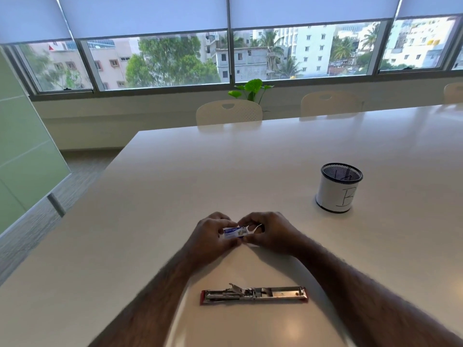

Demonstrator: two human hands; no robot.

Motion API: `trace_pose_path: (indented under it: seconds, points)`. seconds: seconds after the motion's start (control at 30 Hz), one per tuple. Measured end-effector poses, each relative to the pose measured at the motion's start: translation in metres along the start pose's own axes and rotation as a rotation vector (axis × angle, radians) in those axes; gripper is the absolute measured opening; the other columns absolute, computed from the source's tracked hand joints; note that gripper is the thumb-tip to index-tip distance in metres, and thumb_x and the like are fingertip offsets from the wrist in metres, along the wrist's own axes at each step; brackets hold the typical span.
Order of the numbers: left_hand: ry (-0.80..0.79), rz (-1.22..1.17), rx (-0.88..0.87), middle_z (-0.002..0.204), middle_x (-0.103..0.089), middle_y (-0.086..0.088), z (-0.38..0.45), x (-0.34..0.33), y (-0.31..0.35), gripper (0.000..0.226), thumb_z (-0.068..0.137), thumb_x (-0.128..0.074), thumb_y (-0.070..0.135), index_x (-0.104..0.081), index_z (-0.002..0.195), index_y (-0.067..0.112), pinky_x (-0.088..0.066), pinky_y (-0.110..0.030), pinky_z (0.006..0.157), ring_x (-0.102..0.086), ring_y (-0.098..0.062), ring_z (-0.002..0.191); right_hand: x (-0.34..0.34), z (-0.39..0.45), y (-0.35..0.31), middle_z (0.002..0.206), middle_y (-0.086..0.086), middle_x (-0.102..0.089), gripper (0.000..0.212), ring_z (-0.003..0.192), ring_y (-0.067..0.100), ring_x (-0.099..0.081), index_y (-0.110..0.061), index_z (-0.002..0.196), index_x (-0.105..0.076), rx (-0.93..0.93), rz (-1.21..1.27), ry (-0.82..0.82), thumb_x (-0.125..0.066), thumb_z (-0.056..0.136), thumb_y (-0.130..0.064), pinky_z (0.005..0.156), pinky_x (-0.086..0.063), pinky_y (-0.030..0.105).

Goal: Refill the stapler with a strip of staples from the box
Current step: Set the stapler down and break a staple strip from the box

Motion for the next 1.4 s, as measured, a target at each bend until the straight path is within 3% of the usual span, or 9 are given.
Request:
trace_pose_path:
  seconds: [0.2,0.57,0.77,0.9,1.03,1.4]
  points:
    - [-0.015,-0.007,0.026,0.107,-0.057,0.005,0.004,-0.001,-0.005,0.041,0.078,-0.077,0.034,-0.07,0.115,0.018,-0.045,-0.016,0.071,-0.054,-0.007,0.091,0.003,0.006,0.006,0.111,-0.009,-0.064,0.044,0.088,0.001,-0.06,-0.023,0.116,-0.068,-0.019,-0.008,-0.056,-0.079,0.076,-0.037,0.076,-0.054,0.018]
    - [0.032,-0.028,0.084,0.107,-0.06,0.005,0.0,0.002,-0.006,0.037,0.079,-0.077,0.026,-0.07,0.114,0.015,-0.046,-0.009,0.069,-0.059,-0.007,0.091,0.002,0.004,0.008,0.117,-0.006,-0.065,0.036,0.085,0.002,-0.061,-0.017,0.109,-0.072,-0.002,-0.014,-0.045,-0.08,0.077,-0.031,0.065,-0.049,0.005]
    - [0.025,-0.044,0.112,0.105,-0.062,0.006,-0.003,0.008,-0.011,0.036,0.078,-0.078,0.027,-0.072,0.112,0.018,-0.045,-0.007,0.064,-0.058,-0.007,0.082,0.02,0.001,0.015,0.125,-0.007,-0.06,0.037,0.092,0.006,-0.059,-0.021,0.114,-0.068,-0.076,-0.025,-0.116,-0.078,0.079,-0.032,0.066,-0.048,0.012]
    - [0.025,-0.059,0.114,0.103,-0.062,0.003,-0.003,0.009,-0.011,0.037,0.078,-0.078,0.027,-0.072,0.113,0.018,-0.044,-0.014,0.067,-0.058,-0.01,0.082,0.021,-0.001,0.014,0.115,-0.005,-0.062,0.037,0.097,0.008,-0.059,-0.025,0.116,-0.065,-0.096,-0.006,-0.093,-0.073,0.083,-0.038,0.076,-0.05,0.021]
    - [0.028,-0.07,0.102,0.1,-0.062,0.003,-0.003,0.008,-0.011,0.037,0.078,-0.078,0.027,-0.072,0.113,0.018,-0.042,-0.01,0.063,-0.054,-0.007,0.075,0.013,0.001,0.006,0.097,-0.01,-0.064,0.011,0.083,0.003,-0.06,-0.026,0.099,-0.069,-0.018,-0.037,0.077,-0.064,0.089,-0.026,0.071,-0.046,0.022]
    - [0.034,-0.094,0.115,0.093,-0.059,0.012,-0.005,0.01,-0.009,0.036,0.075,-0.08,0.026,-0.072,0.11,0.021,-0.041,-0.01,0.065,-0.054,-0.002,0.075,0.013,0.0,0.001,0.104,-0.003,-0.062,0.01,0.088,0.011,-0.059,-0.028,0.098,-0.067,0.021,-0.175,-0.058,-0.064,0.089,-0.024,0.077,-0.053,0.03]
Point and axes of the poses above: each hand's wrist, its own z-axis towards the middle knuckle, its own x-axis out of the back of the hand, y = z × x, the point moved 2 cm from there along z, towards the middle knuckle
